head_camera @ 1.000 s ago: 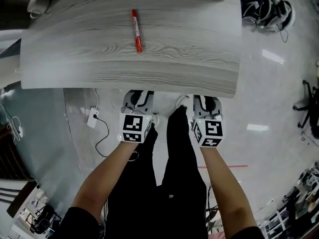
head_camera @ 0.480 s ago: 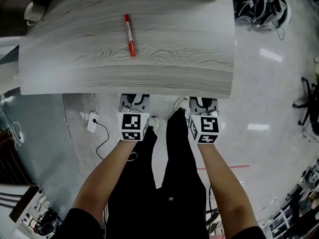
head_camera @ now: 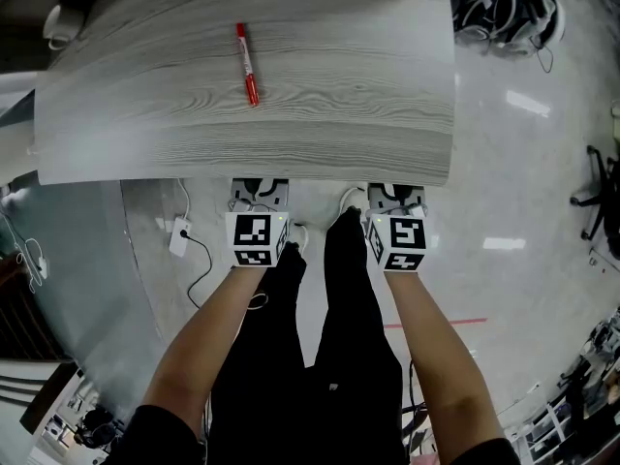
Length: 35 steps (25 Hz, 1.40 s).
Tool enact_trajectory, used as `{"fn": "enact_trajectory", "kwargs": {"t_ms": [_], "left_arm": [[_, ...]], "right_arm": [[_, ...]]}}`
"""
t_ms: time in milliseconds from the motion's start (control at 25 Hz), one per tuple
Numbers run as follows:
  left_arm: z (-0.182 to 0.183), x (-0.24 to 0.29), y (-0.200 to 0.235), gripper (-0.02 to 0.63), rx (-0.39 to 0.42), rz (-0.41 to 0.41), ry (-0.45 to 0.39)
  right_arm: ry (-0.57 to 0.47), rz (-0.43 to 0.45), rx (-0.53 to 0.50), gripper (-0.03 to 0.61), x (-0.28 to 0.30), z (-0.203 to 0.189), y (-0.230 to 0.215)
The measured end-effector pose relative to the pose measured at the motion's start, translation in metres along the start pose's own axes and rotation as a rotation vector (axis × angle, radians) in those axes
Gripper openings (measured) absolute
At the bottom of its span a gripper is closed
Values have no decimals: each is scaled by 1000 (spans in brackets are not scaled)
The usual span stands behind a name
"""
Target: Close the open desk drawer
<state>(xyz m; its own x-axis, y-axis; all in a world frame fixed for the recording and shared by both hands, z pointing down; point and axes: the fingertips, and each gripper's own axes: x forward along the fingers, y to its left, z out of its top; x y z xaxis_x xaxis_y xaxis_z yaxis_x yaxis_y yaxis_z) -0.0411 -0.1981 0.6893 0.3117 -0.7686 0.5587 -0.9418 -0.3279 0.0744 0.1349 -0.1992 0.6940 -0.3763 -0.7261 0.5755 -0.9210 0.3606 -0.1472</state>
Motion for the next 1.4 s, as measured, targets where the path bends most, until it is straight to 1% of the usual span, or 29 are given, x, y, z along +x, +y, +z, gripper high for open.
{"fn": "enact_trajectory", "kwargs": {"t_ms": [160,320,400,560,680,800,880,1000,1120,1240,1400], "left_arm": [[-1,0,0,89,13,2,3],[-2,-6,-2,91,-33,-27,10],[-1,-14,-6,91,-31,-53,5],[-12,-43,-18,91,-20,-112,16],[-18,-75,-27,91,-29,-141,30],[-8,-110,-37,91,-26,-174,17],[6,-136,-38,91,-31,-185,2],[35,-175,-32,91,-42,-195,-40],[67,-213,-34,91,-17,-232,-95],[95,-248,-44,89,5,-281,-142],[126,-287,-53,89,5,-307,-197]], "right_arm": [[-6,11,-27,98,0,0,0],[-15,23,-21,97,-11,-4,3],[-15,23,-19,98,-24,-8,7],[-35,12,6,98,-56,-13,22],[-68,10,18,97,-80,-4,38],[-110,-1,16,97,-111,17,55],[-139,-5,-1,97,-136,37,70],[-199,-14,-7,97,-175,76,94],[-271,-20,-13,95,-211,119,119],[-326,-9,-33,66,-244,152,145],[-366,0,28,54,-284,180,166]]}}
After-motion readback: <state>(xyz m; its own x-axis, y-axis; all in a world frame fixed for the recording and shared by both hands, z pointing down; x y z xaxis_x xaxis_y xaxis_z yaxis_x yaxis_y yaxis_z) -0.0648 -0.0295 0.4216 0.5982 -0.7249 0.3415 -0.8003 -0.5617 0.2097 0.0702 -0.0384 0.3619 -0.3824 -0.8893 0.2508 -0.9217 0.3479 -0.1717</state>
